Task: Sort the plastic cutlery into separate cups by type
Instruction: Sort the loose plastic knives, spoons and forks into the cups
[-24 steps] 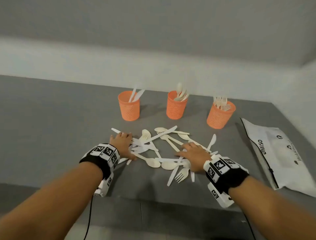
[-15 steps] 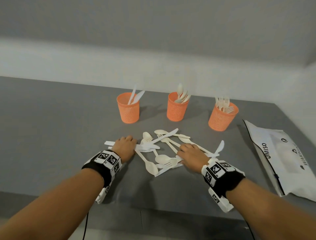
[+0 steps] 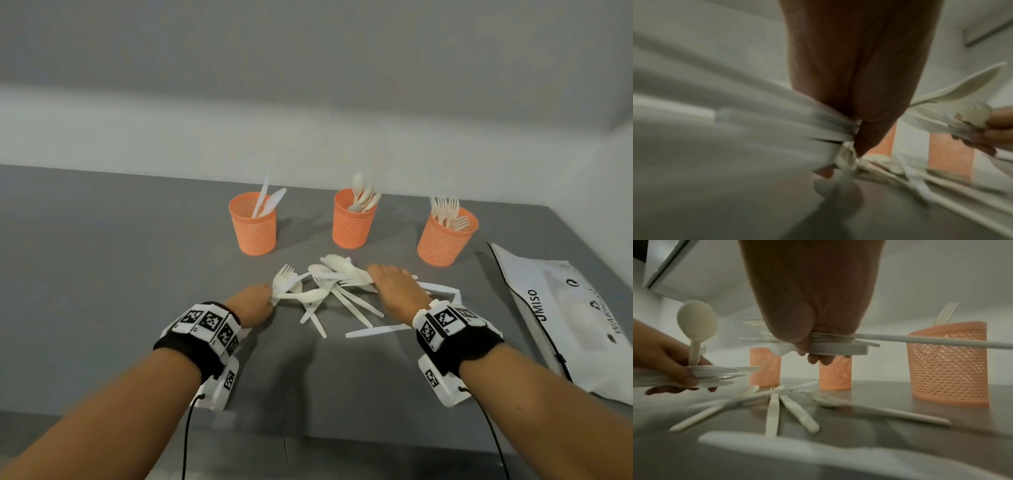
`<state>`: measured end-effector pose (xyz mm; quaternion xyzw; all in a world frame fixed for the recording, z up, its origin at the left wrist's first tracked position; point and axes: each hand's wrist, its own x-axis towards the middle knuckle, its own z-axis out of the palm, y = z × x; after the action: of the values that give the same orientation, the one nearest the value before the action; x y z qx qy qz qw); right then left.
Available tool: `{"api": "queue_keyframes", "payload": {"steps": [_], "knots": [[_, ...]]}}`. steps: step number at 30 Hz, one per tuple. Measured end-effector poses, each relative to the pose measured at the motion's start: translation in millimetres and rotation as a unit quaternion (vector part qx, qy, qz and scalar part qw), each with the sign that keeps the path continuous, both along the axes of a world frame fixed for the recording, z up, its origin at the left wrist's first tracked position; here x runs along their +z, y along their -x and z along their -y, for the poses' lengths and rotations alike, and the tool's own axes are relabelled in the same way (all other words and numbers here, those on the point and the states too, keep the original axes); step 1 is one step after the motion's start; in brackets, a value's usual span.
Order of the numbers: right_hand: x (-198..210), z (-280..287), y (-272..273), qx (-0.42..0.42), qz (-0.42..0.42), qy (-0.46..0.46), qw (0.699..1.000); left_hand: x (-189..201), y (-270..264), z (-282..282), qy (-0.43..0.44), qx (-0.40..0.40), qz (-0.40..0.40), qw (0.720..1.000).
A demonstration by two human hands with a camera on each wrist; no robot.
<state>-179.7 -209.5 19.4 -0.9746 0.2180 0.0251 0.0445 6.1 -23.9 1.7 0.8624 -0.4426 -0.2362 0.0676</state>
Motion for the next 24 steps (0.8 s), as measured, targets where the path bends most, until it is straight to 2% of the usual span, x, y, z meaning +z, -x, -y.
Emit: {"api": "queue_keyframes", "payload": {"steps": [2,5,7,9,11,14,16,18,19,21,24], "knots": [[9.4,2.2,-2.8,-0.03,0.027,-0.037,0.998,6.2,-5.1,-2.9,0.027,0.017,-0.032,0.999],[23.0,1.1,-12.9,-0.074,0.165,-0.14,0.973,20.2,-5.4,-2.2,0.119,0.065,-0.119,0.984],[35.8,-5.5,-25.6,-0.095,0.245,-0.214,0.941,31.6,-0.3,3.7,0.197,0.092,-0.186,0.958],[48.0,-16.8,-39.8,-0.111,0.295,-0.297,0.901,44.0,8.2,11.8,0.29,0.128,-0.258,0.913],[54.4,-31.3,-53.0,-0.125,0.329,-0.402,0.845,54.3,15.3,22.2,0.347,0.154,-0.312,0.871],[57.1,-48.4,-68.6,-0.147,0.347,-0.583,0.72,62.2,20.2,36.7,0.359,0.141,-0.369,0.846],[55.8,-53.5,-74.9,-0.15,0.357,-0.661,0.642,64.2,21.1,42.0,0.36,0.112,-0.425,0.823],[56.4,-54.5,-78.1,-0.152,0.381,-0.697,0.588,64.0,20.9,46.1,0.361,0.09,-0.469,0.801],[56.2,-53.5,-79.5,-0.153,0.388,-0.705,0.574,63.5,20.9,46.9,0.361,0.075,-0.48,0.796],[53.8,-50.5,-82.4,-0.165,0.374,-0.7,0.586,62.1,20.9,48.3,0.358,0.055,-0.488,0.794],[49.6,-45.5,-83.0,-0.19,0.306,-0.633,0.685,59.7,23.0,52.1,0.358,0.04,-0.486,0.796]]}}
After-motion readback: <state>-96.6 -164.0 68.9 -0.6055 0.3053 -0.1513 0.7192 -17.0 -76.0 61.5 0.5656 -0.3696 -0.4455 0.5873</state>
